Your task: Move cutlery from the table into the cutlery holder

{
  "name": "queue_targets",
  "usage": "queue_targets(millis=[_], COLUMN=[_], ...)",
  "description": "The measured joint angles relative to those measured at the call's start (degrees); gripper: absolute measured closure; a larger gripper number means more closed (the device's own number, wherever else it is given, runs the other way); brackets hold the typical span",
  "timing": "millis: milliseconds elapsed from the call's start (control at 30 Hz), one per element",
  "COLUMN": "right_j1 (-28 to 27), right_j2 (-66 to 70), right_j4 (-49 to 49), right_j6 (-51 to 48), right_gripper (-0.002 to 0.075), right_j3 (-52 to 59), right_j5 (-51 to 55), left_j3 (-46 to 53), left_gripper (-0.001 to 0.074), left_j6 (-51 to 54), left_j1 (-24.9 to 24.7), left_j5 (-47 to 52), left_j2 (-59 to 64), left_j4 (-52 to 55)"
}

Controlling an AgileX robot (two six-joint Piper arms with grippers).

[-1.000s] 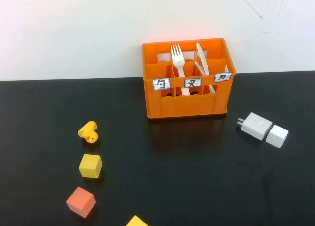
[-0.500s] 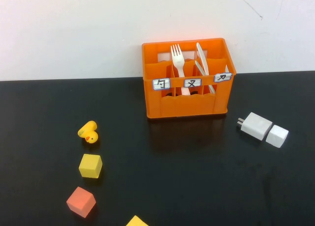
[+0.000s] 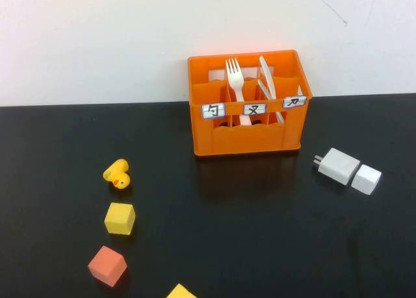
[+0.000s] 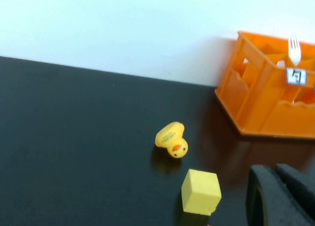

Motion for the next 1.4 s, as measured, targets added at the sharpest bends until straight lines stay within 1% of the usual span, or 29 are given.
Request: queue_targets(millis=[100,200,333,433,600,700,833,1133,1267,1400], right_j1=[0.0,0.0,0.0,0.0,0.0,0.0,0.0,0.0,0.0,0.0], right_j2=[0.0,0.0,0.0,0.0,0.0,0.0,0.0,0.0,0.0,0.0], right_j4=[0.0,0.0,0.0,0.1,0.1,0.1,0.1,0.1,0.1,0.1], right_j6=[0.0,0.0,0.0,0.0,0.0,0.0,0.0,0.0,0.0,0.0], right_gripper=[0.0728,0.0728,0.0728,0.0728,0.0728,0.0728,0.0728,0.0728,0.0728,0.0728], right_j3=[0.0,0.0,0.0,0.0,0.0,0.0,0.0,0.0,0.0,0.0], right_j5=[0.0,0.0,0.0,0.0,0.1,0.1,0.1,0.1,0.1,0.1], left_j3=[0.1,0.1,1.0,3.3,8.1,11.5,12.5,12.5,12.5,12.5], left_gripper=[0.0736,0.0736,0.0736,0.0736,0.0736,0.0736,0.0736,0.0736,0.0736,0.0736], left_j6=[3.7,14.2,32.3,41.7,46.6,47.6,48.7,49.5,50.4,53.4], left_j1=[0.5,3.0,10.7,17.4,27.9,31.9,32.8,29.8,29.8,29.8], left_j5=[1.7,4.2,4.5,2.1,-5.2,-7.4,-7.5,-6.7,-6.7,-6.6], left_j2=[-3.0,-6.1,-9.1,-9.3,-9.5,-9.5,-9.5,-9.5,-9.5,-9.5], left_j4=[-5.2,-15.9,-31.8,-41.4,-50.0,-52.6,-53.4,-53.3,-53.3,-53.3])
